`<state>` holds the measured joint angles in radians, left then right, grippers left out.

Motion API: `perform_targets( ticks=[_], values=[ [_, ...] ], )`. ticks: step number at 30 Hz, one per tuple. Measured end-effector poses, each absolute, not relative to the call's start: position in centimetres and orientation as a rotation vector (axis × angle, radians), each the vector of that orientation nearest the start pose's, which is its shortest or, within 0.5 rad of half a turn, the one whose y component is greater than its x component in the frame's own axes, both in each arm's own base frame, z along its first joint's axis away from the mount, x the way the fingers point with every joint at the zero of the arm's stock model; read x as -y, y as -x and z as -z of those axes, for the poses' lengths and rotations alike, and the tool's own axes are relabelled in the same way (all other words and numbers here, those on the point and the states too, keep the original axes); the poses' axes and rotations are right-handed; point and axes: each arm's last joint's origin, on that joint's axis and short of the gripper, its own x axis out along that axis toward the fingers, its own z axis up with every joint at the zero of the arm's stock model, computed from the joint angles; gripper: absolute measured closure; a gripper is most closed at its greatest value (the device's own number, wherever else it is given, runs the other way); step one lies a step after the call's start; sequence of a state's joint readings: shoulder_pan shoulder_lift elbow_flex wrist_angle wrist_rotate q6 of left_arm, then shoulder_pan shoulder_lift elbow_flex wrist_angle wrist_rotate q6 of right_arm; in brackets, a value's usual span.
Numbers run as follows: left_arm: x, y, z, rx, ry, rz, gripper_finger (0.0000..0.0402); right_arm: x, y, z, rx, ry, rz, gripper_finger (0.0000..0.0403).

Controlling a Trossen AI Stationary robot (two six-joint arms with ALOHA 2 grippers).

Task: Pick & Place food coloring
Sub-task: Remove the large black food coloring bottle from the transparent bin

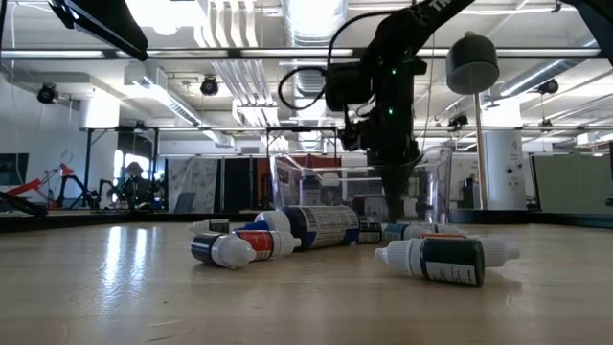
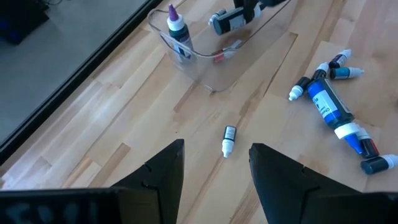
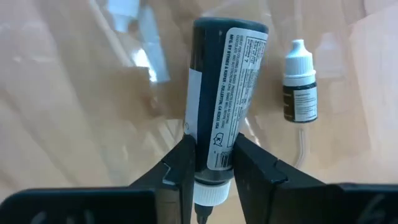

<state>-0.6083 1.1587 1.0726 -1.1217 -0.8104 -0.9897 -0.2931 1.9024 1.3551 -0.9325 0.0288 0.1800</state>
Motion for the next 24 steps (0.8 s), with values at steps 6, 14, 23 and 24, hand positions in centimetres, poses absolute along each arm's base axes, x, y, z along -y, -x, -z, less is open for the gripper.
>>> perform_targets(
  ticks=[6, 14, 23, 24],
  values=[
    [9.4, -17.2, -30.2, -0.702, 0.130, -0.577, 0.0245, 10.0, -33.1, -21.0, -1.386, -0.375, 0.401, 0.0323],
    [9.4, -17.2, -30.2, -0.702, 0.130, -0.577, 0.0245, 8.3, -28.6, -26.9, -1.397, -0.569, 0.417, 0.0322],
    [9.3, -17.2, -30.3, -0.678, 0.106, -0.594, 0.0245, 3.6, -25.2, -31.0, -1.380, -0.695, 0.365, 0.0322],
    [9.3, -17.2, -30.3, -0.676, 0.106, -0.596, 0.0245, 3.6, -25.1, -31.1, -1.358, -0.676, 0.397, 0.0322]
  ],
)
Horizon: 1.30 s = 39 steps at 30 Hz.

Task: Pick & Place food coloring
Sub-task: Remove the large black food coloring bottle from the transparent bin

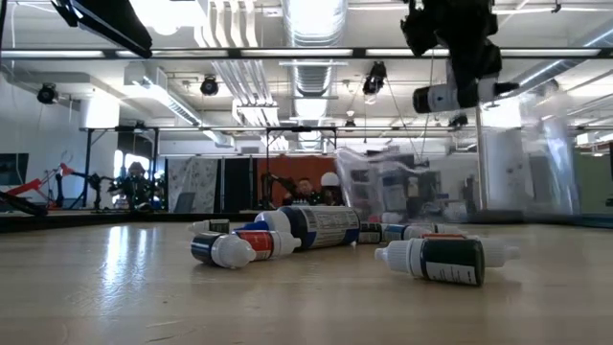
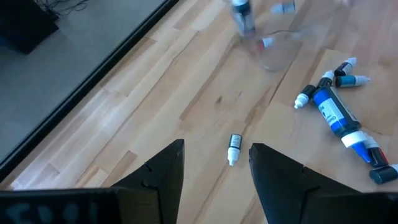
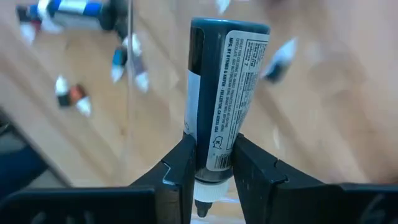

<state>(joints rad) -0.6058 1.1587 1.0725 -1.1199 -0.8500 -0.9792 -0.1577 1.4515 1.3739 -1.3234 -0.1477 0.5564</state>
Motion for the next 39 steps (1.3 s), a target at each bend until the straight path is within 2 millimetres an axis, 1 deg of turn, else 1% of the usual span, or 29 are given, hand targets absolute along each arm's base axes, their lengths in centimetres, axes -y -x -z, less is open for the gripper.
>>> perform_targets(
  ticks=[4, 7, 10, 14, 17, 20, 21, 27, 30, 33, 36, 39],
  values=[
    [9.3, -17.3, -30.3, -0.675, 0.106, -0.596, 0.0245, 4.1, -25.6, -31.2, -1.282, -0.608, 0.507, 0.0321],
    [9.3, -17.3, -30.3, -0.678, 0.108, -0.593, 0.0245, 4.2, -25.8, -30.9, -1.287, -0.596, 0.513, 0.0321],
    [9.3, -17.3, -30.3, -0.686, 0.114, -0.588, 0.0245, 4.0, -26.0, -30.6, -1.307, -0.601, 0.480, 0.0321],
    [9.3, -17.3, -30.3, -0.688, 0.117, -0.587, 0.0245, 2.8, -25.7, -30.9, -1.349, -0.652, 0.364, 0.0321],
    [9.3, -17.3, -30.3, -0.689, 0.115, -0.585, 0.0245, 1.3, -25.3, -30.9, -1.409, -0.753, 0.278, 0.0321],
    [9.3, -17.3, -30.3, -0.688, 0.114, -0.586, 0.0245, -0.8, -25.3, -31.0, -1.470, -0.892, 0.117, 0.0321],
    [9.3, -17.3, -30.3, -0.688, 0.114, -0.586, 0.0245, -1.6, -25.4, -30.9, -1.495, -0.911, 0.069, 0.0321],
    [9.2, -17.3, -30.3, -0.685, 0.112, -0.596, 0.0245, -6.6, -25.2, -30.4, -1.607, -0.905, -0.098, 0.0321],
    [9.1, -17.3, -30.3, -0.684, 0.108, -0.596, 0.0245, -9.2, -25.2, -29.0, -1.659, -0.907, -0.166, 0.0321],
    [9.1, -17.3, -30.2, -0.686, 0.105, -0.596, 0.0245, -11.0, -24.9, -26.7, -1.759, -0.880, -0.153, 0.0318],
    [9.1, -17.3, -30.0, -0.689, 0.101, -0.598, 0.0245, -12.0, -24.7, -23.8, -1.850, -0.848, -0.097, 0.0303],
    [9.1, -17.3, -29.9, -0.693, 0.097, -0.599, 0.0245, -12.0, -24.5, -21.5, -1.896, -0.771, -0.013, 0.0278]
  ],
)
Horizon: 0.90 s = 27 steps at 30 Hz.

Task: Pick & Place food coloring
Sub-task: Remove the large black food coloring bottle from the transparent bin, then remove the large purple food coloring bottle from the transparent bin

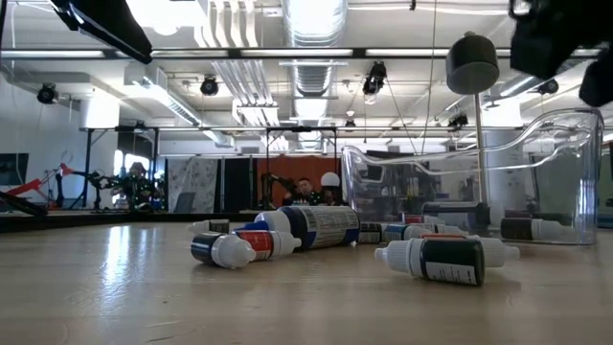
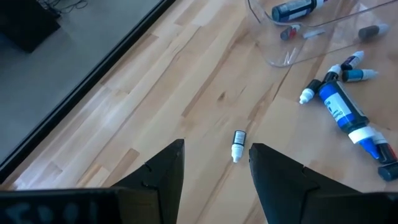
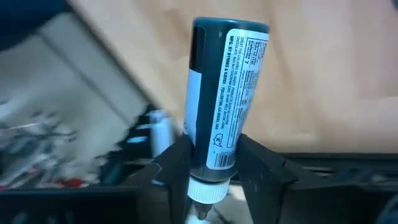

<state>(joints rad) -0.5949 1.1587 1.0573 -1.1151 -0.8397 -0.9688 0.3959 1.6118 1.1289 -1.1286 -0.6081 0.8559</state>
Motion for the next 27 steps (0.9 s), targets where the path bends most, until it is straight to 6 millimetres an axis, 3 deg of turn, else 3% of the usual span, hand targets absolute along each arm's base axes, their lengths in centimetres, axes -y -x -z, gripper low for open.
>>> perform_targets(
  ticks=[5, 11, 19, 27],
  values=[
    [9.1, -17.3, -29.9, -0.690, 0.103, -0.597, 0.0245, -10.6, -24.2, -19.3, -1.878, -0.616, 0.207, 0.0230],
    [9.1, -17.3, -29.9, -0.690, 0.106, -0.595, 0.0245, -8.6, -24.6, -19.4, -1.731, -0.468, 0.363, 0.0194],
    [9.1, -17.3, -29.9, -0.692, 0.103, -0.594, 0.0245, -4.5, -25.7, -20.2, -1.553, -0.349, 0.626, 0.0186],
    [9.1, -17.3, -29.9, -0.692, 0.102, -0.594, 0.0245, 1.1, -26.9, -21.0, -1.326, -0.241, 0.939, 0.0186]
  ],
)
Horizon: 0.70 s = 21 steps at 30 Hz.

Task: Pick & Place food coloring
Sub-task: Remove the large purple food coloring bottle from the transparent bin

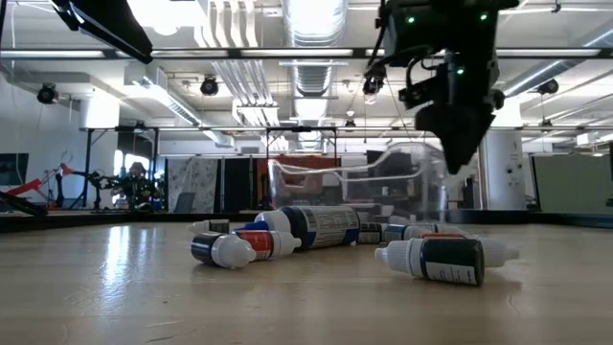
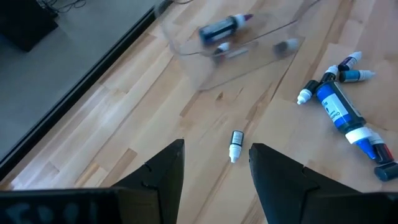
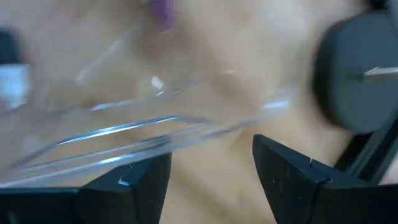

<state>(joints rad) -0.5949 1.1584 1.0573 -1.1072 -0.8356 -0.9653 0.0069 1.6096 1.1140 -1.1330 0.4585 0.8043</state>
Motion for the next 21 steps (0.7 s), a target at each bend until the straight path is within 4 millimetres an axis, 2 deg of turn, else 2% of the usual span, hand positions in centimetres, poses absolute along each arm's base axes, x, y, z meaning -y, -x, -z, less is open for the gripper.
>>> perform_targets(
  ticks=[5, 8, 12, 14, 16, 21],
  values=[
    [9.1, -17.3, -29.9, -0.693, 0.097, -0.592, 0.0245, 3.6, -27.7, -22.7, -1.177, -0.192, 1.086, 0.0186],
    [9.1, -17.3, -29.9, -0.698, 0.084, -0.587, 0.0245, 4.3, -28.7, -24.9, -1.084, -0.226, 1.099, 0.0187],
    [9.1, -17.3, -29.9, -0.698, 0.083, -0.586, 0.0245, 4.9, -31.1, -28.8, -0.951, -0.290, 0.942, 0.0189],
    [9.1, -17.3, -29.9, -0.698, 0.084, -0.586, 0.0245, 6.0, -32.7, -29.6, -0.923, -0.360, 0.813, 0.0189],
    [9.1, -17.3, -29.9, -0.698, 0.084, -0.586, 0.0245, 7.9, -34.1, -28.9, -0.956, -0.423, 0.775, 0.0192],
    [9.2, -17.3, -29.9, -0.700, 0.108, -0.587, 0.0245, 12.3, -37.0, -24.8, -1.125, -0.459, 0.736, 0.0200]
  ],
)
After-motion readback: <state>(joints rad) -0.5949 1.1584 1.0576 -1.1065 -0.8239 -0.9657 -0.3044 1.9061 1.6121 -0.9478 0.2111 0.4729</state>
